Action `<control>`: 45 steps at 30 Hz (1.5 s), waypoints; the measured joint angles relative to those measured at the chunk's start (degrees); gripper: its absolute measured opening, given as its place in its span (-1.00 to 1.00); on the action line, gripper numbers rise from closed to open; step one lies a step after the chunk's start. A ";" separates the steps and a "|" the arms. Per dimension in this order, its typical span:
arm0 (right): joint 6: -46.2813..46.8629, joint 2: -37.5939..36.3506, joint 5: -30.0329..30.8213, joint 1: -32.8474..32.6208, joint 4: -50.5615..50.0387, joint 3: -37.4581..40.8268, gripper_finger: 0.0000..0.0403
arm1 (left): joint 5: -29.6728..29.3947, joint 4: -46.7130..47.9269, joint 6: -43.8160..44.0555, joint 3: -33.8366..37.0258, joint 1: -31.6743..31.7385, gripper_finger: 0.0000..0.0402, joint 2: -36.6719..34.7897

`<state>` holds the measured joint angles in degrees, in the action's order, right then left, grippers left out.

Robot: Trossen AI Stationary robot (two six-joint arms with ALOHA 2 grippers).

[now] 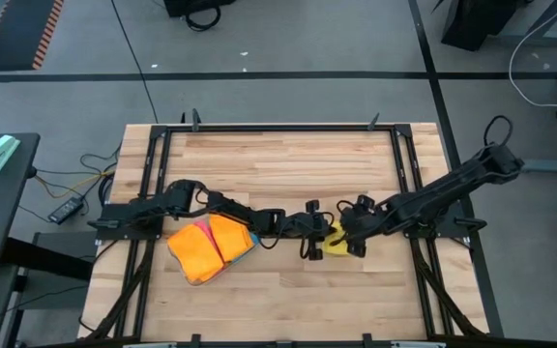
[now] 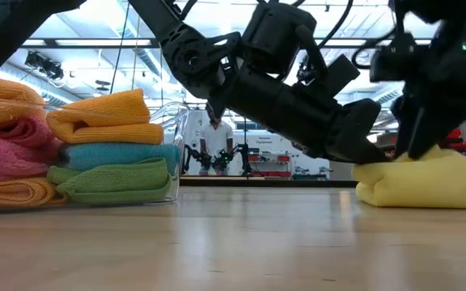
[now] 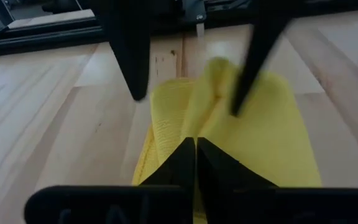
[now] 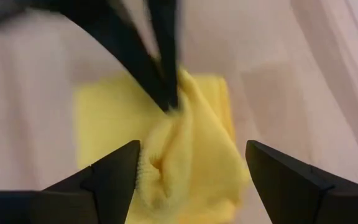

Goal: Fold microfiber towels
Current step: Fold the yellow microfiber cloth, then put the folded yellow microfiber cloth into the transparent bin

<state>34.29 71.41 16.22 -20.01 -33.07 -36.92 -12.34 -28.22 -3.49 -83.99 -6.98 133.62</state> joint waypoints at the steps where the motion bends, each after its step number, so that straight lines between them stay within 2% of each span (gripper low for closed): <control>1: 0.83 0.54 0.72 0.00 -1.51 0.04 0.49 | -0.01 0.40 0.00 0.00 0.00 -0.86 0.00; 5: 3.29 0.17 0.76 0.76 -1.65 2.59 0.49 | -0.02 0.91 -0.20 0.00 -0.35 -0.88 0.00; 12: 5.13 -3.72 -7.10 6.25 2.70 9.31 0.46 | 0.03 1.06 -0.24 0.00 -0.57 -0.96 0.00; 16: 3.77 -3.68 -12.65 9.86 3.13 10.05 0.45 | 0.02 1.06 -0.24 0.00 -0.55 -0.90 0.00; 22: -0.28 -1.29 -16.67 14.65 3.78 10.03 0.45 | 0.01 0.88 -0.26 0.00 -0.72 -0.89 -0.10; 27: -2.22 1.25 -19.08 16.93 4.30 9.84 0.45 | -0.02 1.04 -2.73 0.00 -1.81 -0.97 -0.13; 31: -2.32 2.39 -19.35 17.00 4.25 9.62 0.37 | -0.02 2.14 -3.70 0.02 -2.79 -0.94 -0.80; 34: -2.39 1.98 -19.99 16.97 4.30 9.82 0.24 | 0.03 6.65 -3.89 0.00 -3.26 -0.87 -3.38; 37: -3.43 1.49 -20.63 16.92 5.08 10.09 0.00 | 0.11 12.44 -3.87 -0.02 -3.32 -0.86 -6.36; 45: -6.33 1.26 -21.77 16.83 5.84 10.04 -0.88 | 0.00 21.59 -1.59 -0.02 -3.89 -0.96 -11.64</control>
<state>27.96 72.67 -5.54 -3.18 -27.23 -26.88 -12.33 -6.64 -5.08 -84.01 -10.87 121.98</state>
